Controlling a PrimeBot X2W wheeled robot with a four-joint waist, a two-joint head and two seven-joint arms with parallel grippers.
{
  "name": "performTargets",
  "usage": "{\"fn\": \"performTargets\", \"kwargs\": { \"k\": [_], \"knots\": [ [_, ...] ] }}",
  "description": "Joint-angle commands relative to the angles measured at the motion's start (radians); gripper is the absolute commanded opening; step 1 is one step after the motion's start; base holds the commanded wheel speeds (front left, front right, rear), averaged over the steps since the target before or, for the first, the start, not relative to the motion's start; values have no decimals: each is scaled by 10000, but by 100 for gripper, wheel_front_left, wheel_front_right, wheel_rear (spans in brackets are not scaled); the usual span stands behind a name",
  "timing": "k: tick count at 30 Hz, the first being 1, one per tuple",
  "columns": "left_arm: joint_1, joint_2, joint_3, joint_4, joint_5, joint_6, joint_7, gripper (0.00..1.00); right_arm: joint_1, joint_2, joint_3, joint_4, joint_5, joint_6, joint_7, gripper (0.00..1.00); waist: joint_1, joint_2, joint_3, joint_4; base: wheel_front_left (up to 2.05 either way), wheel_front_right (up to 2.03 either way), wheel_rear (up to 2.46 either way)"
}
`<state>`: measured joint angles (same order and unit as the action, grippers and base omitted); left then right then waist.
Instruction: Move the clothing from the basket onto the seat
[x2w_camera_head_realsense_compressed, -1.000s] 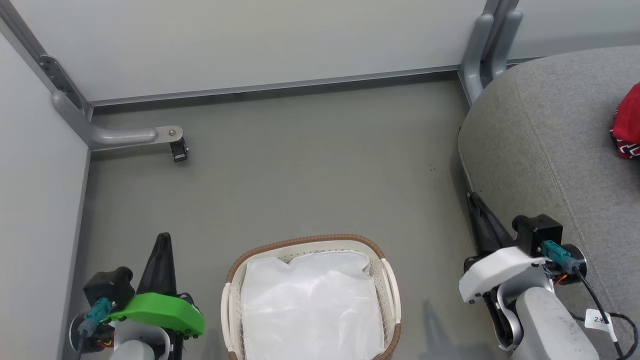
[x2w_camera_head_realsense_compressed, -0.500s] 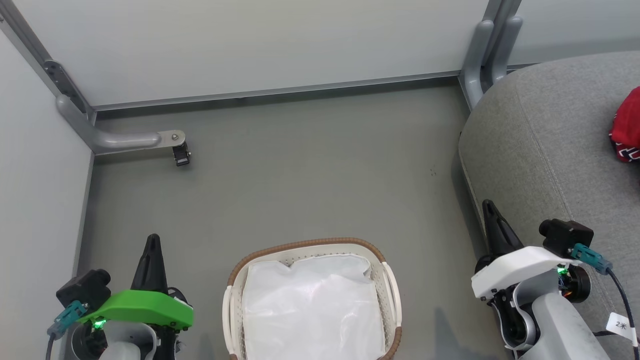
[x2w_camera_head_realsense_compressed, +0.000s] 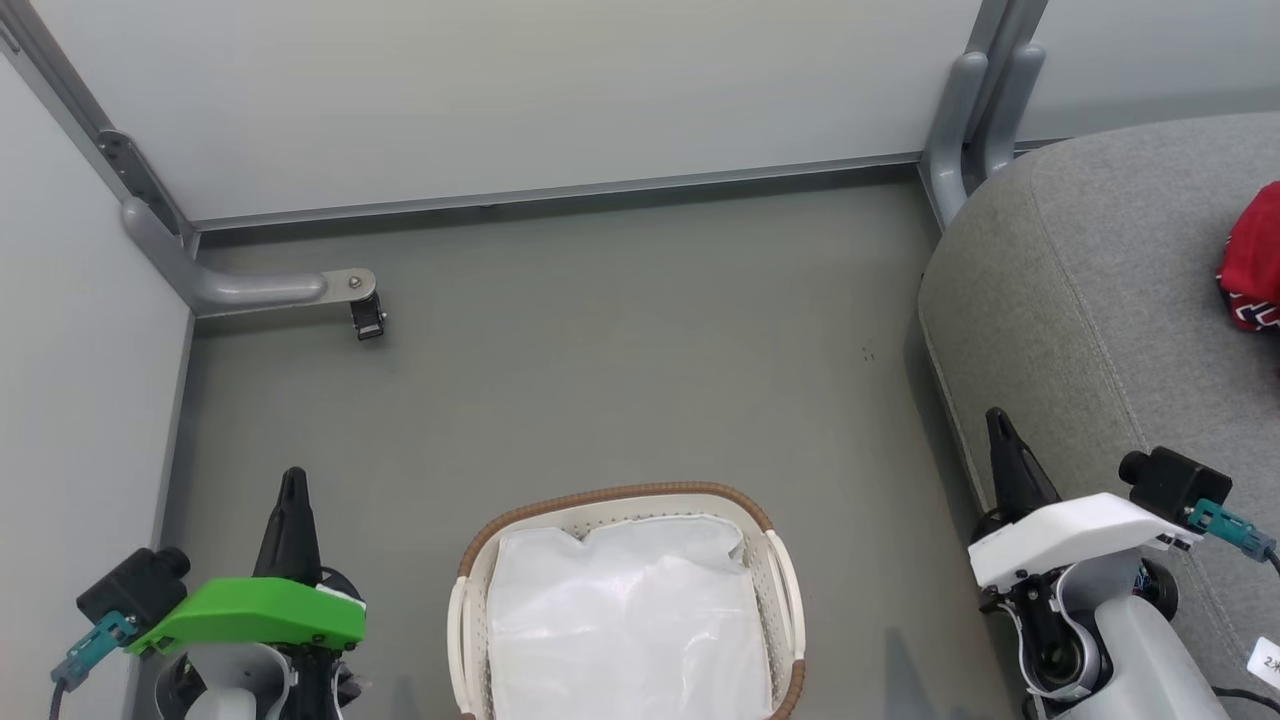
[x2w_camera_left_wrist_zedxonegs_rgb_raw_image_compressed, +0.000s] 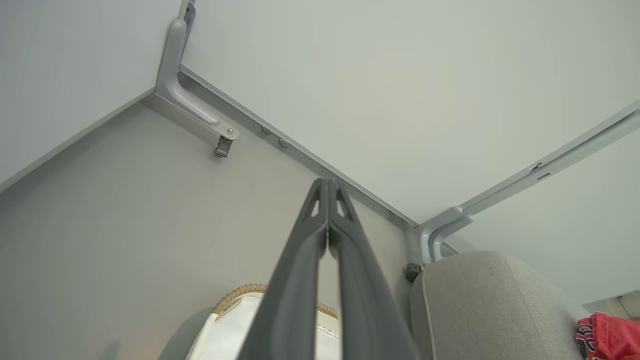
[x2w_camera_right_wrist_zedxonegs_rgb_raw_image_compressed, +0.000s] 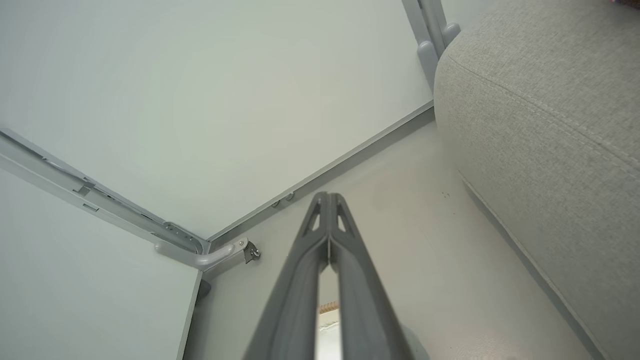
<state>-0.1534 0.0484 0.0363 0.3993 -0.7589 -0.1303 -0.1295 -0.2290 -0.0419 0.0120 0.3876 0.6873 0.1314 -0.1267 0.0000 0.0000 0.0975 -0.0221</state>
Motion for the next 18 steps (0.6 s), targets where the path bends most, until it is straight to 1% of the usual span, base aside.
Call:
{"fn": "performTargets", "kwargs": {
  "k": [1, 18],
  "knots": [
    [10, 37, 76, -186, -379, -3, 89, 0, 26, -48, -76, -211, 386, -3, 86, 0, 0, 0, -16, 5, 0, 0, 0],
    [138, 37, 251, -537, -2391, -4, 675, 0, 310, -64, -374, -529, 2573, -5, 665, 0, 0, 0, -180, 43, 0, 0, 0]
  ]
}}
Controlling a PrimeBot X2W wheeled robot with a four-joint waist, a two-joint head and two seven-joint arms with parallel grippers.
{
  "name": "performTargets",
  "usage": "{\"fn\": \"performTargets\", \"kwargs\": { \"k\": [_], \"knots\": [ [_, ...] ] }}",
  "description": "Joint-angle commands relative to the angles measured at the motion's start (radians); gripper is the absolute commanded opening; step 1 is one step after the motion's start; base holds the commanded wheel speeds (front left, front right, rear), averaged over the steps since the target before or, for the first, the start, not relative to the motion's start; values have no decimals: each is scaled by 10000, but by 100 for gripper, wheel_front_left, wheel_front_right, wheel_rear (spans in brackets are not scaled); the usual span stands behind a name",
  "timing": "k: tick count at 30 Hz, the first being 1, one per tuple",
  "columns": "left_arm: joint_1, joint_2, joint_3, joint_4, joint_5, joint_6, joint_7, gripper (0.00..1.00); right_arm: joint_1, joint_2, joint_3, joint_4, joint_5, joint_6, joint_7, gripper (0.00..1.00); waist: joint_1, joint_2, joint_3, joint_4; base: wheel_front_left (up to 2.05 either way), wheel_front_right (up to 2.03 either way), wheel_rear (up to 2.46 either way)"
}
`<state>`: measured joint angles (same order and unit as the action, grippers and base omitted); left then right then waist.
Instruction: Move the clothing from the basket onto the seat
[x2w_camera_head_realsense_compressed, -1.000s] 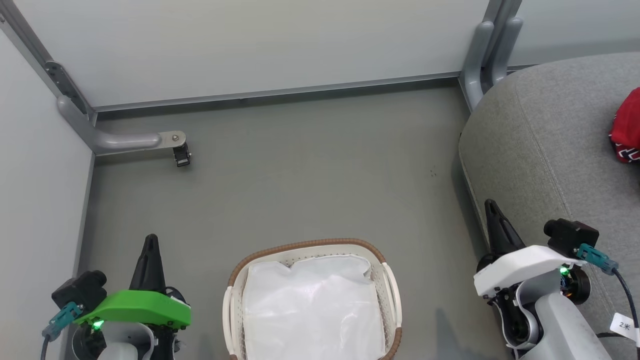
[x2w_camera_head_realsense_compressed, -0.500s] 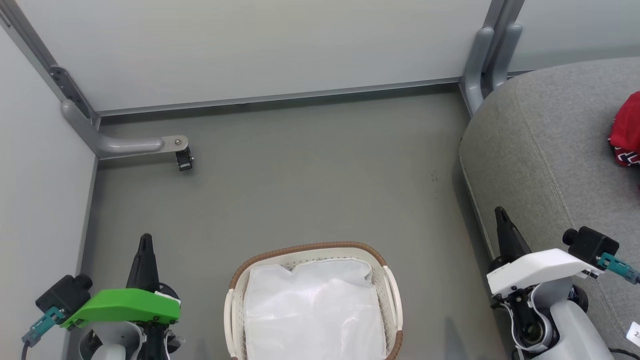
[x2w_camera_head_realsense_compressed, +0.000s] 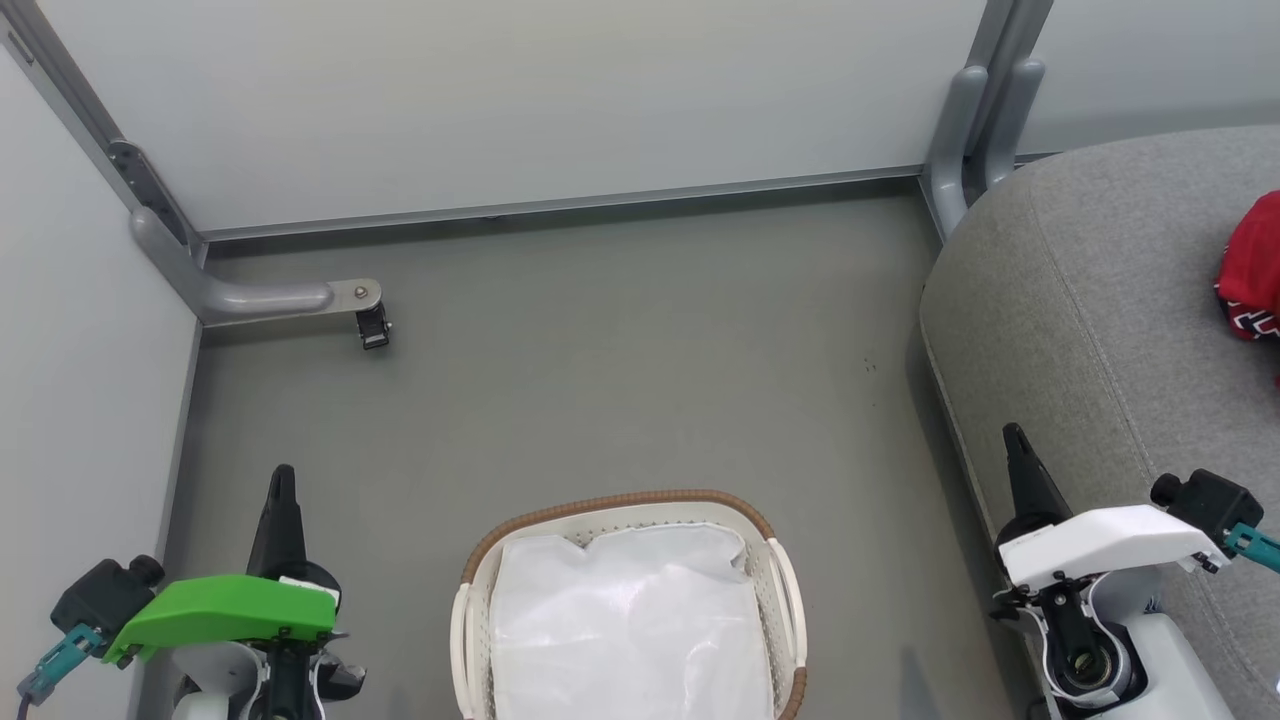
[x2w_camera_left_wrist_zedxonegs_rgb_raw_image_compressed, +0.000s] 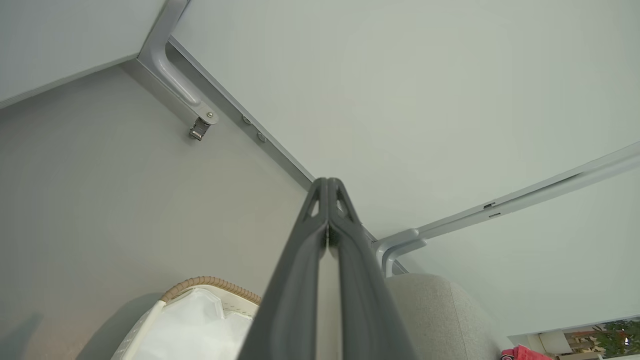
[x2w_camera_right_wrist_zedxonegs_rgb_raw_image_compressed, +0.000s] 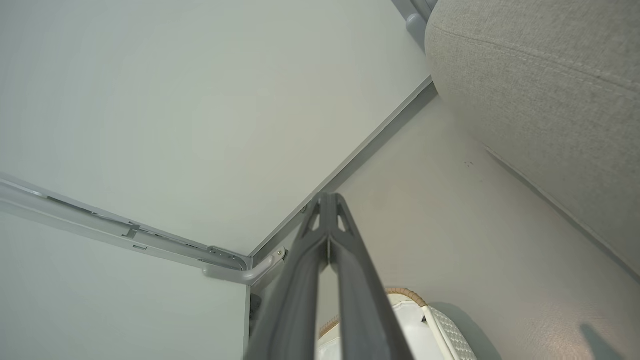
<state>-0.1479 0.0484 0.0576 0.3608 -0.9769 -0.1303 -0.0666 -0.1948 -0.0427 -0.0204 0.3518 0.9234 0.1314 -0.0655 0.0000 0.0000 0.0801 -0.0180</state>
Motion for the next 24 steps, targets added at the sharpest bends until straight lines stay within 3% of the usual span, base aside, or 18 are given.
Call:
{"fn": "performTargets", "kwargs": {
  "k": [1, 24],
  "knots": [
    [89, 36, 49, -174, -323, -4, 77, 0, -11, -56, -68, -189, 344, -5, 85, 0, 0, 0, -17, 5, 0, 0, 0],
    [219, 35, 263, -575, -2660, -5, 760, 0, 362, -73, -413, -549, 2874, -7, 757, 0, 0, 0, -251, 59, 0, 0, 0]
  ]
}}
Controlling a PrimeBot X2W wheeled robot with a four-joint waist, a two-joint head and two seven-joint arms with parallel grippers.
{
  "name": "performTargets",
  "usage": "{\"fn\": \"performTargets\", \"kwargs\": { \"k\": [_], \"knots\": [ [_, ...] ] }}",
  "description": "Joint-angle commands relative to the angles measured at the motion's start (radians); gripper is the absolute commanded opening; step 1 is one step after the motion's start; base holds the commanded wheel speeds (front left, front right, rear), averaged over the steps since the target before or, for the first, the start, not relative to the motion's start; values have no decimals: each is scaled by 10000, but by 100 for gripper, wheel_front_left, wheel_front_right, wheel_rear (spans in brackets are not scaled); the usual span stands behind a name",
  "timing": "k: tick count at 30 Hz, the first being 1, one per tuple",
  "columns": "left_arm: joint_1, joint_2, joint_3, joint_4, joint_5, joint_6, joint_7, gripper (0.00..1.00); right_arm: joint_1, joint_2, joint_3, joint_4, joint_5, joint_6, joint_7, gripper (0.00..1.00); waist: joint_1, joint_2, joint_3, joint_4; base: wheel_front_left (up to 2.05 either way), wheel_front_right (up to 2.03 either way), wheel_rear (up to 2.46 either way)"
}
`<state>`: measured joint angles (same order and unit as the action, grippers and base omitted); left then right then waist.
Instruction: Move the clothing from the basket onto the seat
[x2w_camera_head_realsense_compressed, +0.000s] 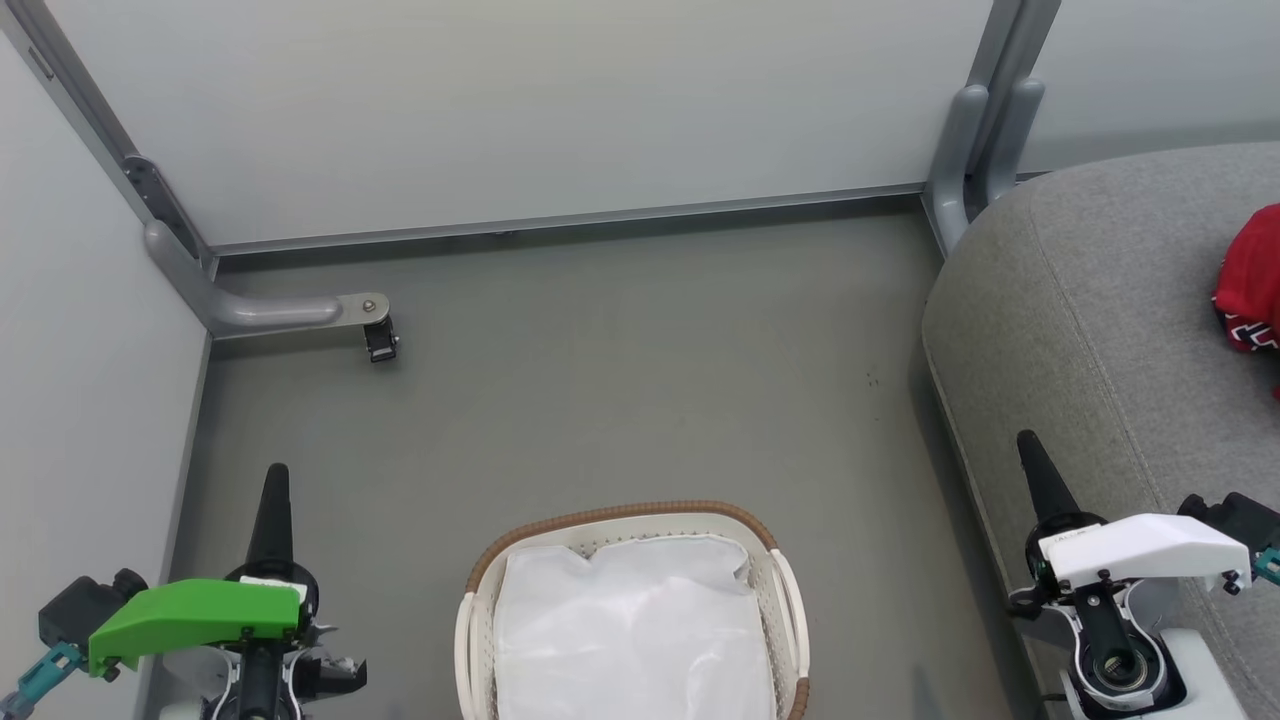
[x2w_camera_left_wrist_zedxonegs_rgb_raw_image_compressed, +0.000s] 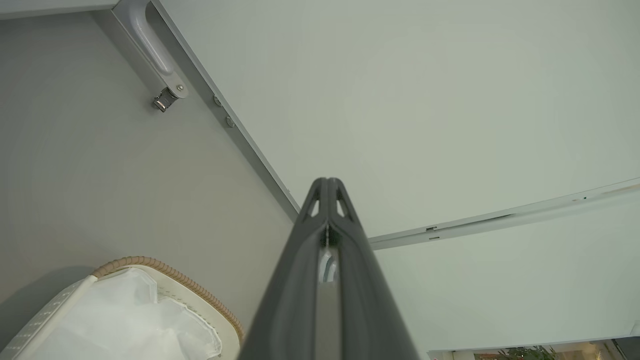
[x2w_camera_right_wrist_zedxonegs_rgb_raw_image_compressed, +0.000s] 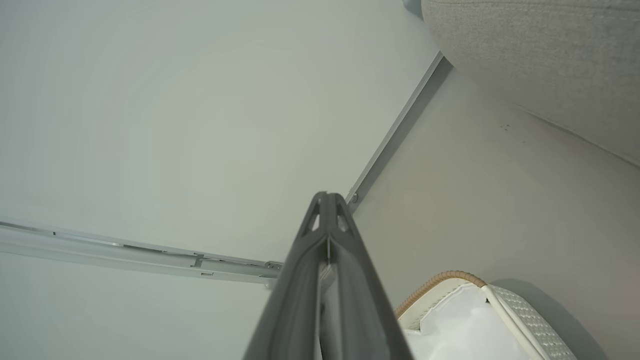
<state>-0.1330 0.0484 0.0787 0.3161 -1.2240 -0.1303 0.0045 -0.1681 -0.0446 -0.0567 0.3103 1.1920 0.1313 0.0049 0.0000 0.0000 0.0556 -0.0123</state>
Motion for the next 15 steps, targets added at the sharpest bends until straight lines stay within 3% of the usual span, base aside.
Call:
{"fn": "performTargets", "kwargs": {
  "k": [1, 15],
  "knots": [
    [77, 35, 59, -142, -273, -5, 69, 0, 110, -55, -65, -147, 294, -5, 77, 0, 0, 0, -17, 5, 0, 0, 0],
    [155, 35, 155, -335, -1425, -6, 395, 0, 284, -64, -231, -321, 1527, -7, 404, 0, 0, 0, -153, 37, 0, 0, 0]
  ]
}}
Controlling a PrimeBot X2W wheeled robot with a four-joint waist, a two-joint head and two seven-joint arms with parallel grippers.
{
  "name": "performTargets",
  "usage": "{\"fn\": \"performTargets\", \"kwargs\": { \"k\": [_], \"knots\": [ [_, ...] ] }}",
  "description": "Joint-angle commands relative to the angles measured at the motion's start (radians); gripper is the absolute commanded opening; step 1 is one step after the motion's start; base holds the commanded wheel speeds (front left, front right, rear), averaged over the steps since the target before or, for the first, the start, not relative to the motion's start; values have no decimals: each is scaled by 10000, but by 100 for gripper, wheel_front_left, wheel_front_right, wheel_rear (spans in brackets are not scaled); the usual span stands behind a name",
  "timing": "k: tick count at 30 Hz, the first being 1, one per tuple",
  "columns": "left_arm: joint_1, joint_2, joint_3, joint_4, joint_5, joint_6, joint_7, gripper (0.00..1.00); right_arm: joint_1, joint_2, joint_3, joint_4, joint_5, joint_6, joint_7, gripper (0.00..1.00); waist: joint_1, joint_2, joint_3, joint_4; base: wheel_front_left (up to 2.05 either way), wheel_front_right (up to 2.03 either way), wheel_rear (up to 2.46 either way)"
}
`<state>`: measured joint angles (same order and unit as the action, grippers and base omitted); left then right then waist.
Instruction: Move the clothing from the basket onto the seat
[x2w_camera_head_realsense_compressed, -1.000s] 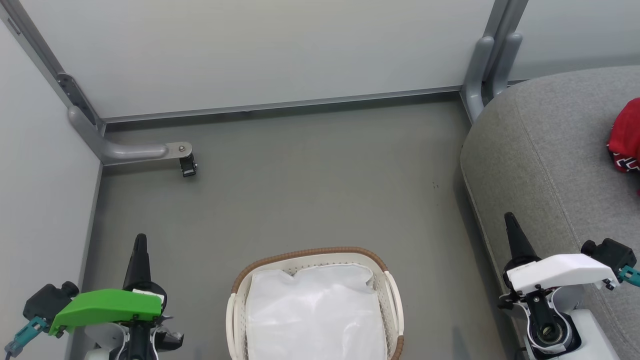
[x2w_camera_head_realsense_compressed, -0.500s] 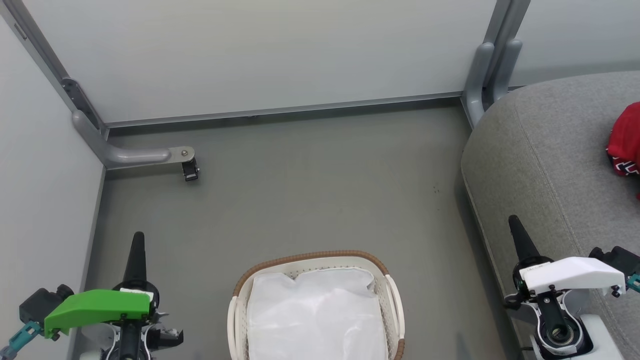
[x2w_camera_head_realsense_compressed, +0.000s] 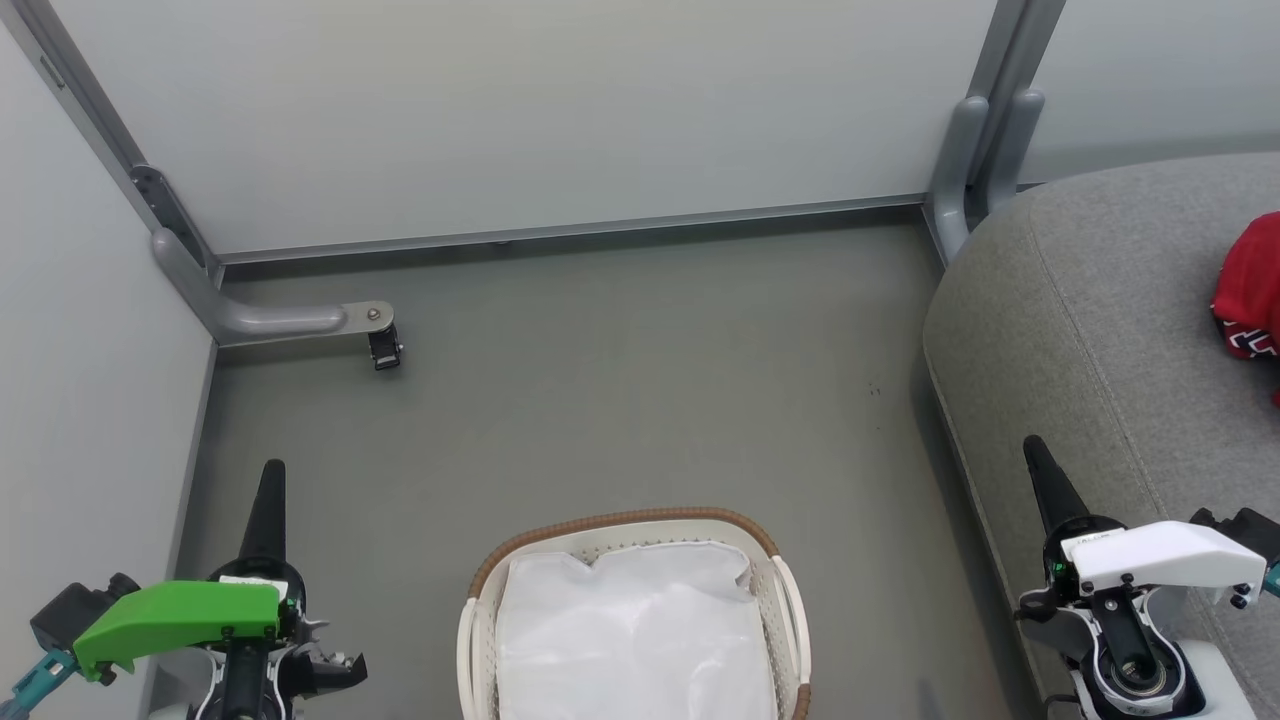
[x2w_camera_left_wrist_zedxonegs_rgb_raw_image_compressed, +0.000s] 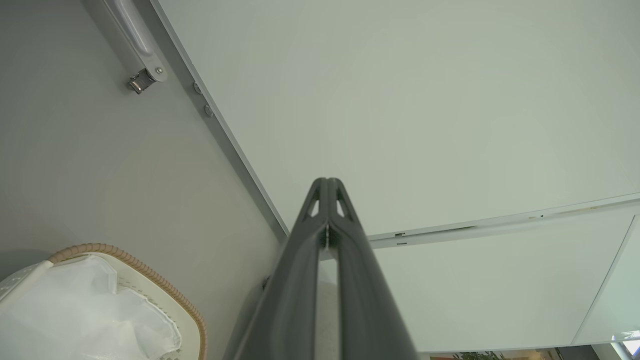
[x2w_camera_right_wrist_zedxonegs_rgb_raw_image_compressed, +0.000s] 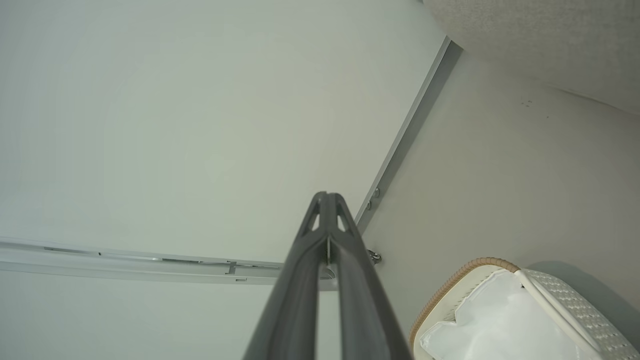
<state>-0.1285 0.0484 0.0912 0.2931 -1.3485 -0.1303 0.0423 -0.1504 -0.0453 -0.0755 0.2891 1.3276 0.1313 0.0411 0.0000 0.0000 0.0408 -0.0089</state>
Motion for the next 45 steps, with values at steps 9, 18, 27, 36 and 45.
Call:
{"fn": "performTargets", "kwargs": {
  "k": [9, 18, 27, 36, 45],
  "knots": [
    [145, 34, 96, -216, -838, -6, 216, 0, 187, -62, -142, -215, 897, -7, 238, 0, 0, 0, -94, 23, 0, 0, 0],
    [179, 34, 154, -308, -1451, -6, 394, 0, 307, -67, -237, -298, 1560, -7, 417, 0, 0, 0, -181, 43, 0, 0, 0],
    [217, 34, 204, -416, -2044, -7, 562, 0, 407, -72, -322, -384, 2194, -8, 585, 0, 0, 0, -269, 64, 0, 0, 0],
    [258, 33, 246, -499, -2599, -7, 719, 0, 468, -76, -399, -463, 2782, -8, 732, 0, 0, 0, -356, 84, 0, 0, 0],
    [263, 33, 249, -504, -2656, -7, 757, 0, 489, -76, -409, -475, 2872, -9, 763, 0, 0, 0, -377, 89, 0, 0, 0]
  ]
}}
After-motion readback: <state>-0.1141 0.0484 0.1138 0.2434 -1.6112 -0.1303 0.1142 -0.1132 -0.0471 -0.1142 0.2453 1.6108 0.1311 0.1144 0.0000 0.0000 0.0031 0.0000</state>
